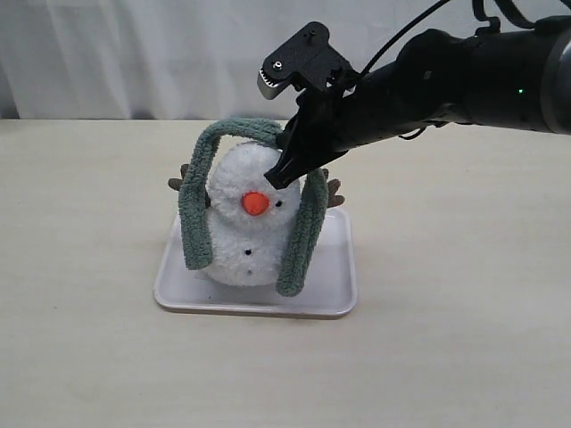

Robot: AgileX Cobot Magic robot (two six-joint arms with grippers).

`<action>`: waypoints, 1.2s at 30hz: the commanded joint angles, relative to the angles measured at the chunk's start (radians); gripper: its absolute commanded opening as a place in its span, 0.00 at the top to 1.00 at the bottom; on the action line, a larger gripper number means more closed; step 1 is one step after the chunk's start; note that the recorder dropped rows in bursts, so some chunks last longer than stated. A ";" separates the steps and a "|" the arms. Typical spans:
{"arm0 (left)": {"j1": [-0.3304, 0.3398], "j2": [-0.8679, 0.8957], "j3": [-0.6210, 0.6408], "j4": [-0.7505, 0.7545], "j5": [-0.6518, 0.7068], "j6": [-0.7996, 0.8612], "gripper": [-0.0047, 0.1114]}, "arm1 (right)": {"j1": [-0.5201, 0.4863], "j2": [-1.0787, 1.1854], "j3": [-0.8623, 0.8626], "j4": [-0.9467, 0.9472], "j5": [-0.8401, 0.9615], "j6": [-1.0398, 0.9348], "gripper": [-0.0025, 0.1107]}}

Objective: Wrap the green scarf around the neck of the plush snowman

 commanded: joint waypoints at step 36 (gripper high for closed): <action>-0.007 -0.002 0.003 -0.002 -0.012 -0.002 0.96 | -0.002 -0.163 -0.069 0.066 0.176 0.266 0.48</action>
